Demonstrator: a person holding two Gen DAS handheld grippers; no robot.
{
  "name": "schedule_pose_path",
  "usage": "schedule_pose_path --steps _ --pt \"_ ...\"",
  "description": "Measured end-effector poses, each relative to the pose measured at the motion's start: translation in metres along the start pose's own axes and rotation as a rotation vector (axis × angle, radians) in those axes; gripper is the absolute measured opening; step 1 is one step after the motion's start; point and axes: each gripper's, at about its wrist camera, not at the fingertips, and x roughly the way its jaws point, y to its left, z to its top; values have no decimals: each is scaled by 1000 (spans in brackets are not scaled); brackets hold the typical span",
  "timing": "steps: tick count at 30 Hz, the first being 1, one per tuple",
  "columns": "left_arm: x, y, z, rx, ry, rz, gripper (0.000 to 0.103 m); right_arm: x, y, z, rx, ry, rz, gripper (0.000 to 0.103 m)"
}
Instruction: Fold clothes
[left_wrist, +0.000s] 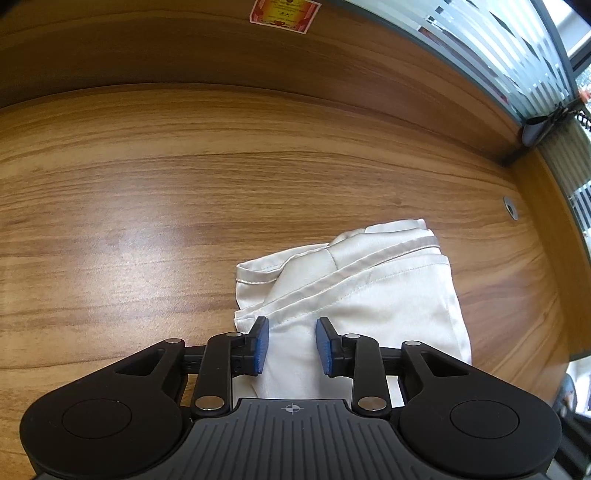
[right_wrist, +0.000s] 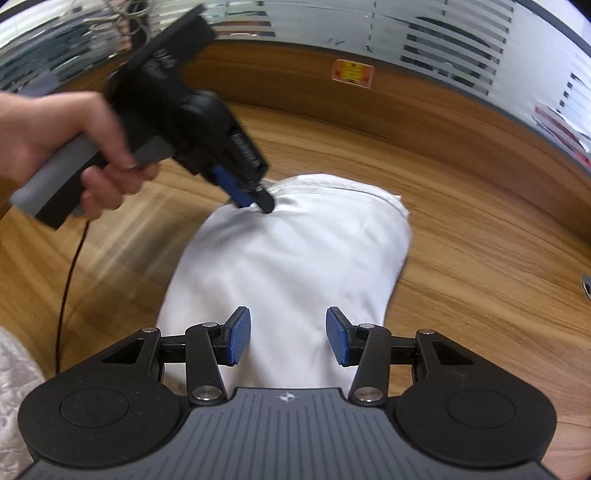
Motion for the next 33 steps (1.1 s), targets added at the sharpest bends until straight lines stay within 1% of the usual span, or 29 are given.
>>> schedule_pose_path --steps 3,7,11,15,17,19,22,24,26,28,30,32,33 --pt "0 -1 0 0 -1 6 33 4 9 -7 8 34 9 51" --pt "0 -3 -2 3 -7 16 33 17 19 -18 -6 62 -11 52" --pt "-1 -5 -3 4 -14 27 34 27 22 -28 -1 62 -13 53" --pt "-6 -11 -4 36 -40 51 36 23 18 -27 7 54 9 55" --pt "-15 -14 -5 56 -73 57 42 16 14 -25 20 46 20 55" --pt "-24 -16 -7 70 -111 56 47 6 10 -23 30 33 22 55" --pt "-39 -13 -11 45 -145 19 50 -9 3 -19 41 13 20 55" --pt "-50 -12 -15 32 -167 8 53 -19 -3 -15 53 -2 17 57" --pt "-61 -12 -21 22 -189 6 57 -27 -10 -11 67 -15 14 59" --pt "-71 -13 -29 11 -208 9 59 -35 -16 -9 83 -27 9 59" --pt "-81 -13 -38 -8 -221 9 62 -42 -23 -5 99 -36 7 60" --pt "-87 -18 -47 -25 -230 15 69 -48 -28 -3 110 -43 4 65" --pt "-92 -19 -52 -29 -232 23 71 -50 -30 -3 112 -46 3 70"
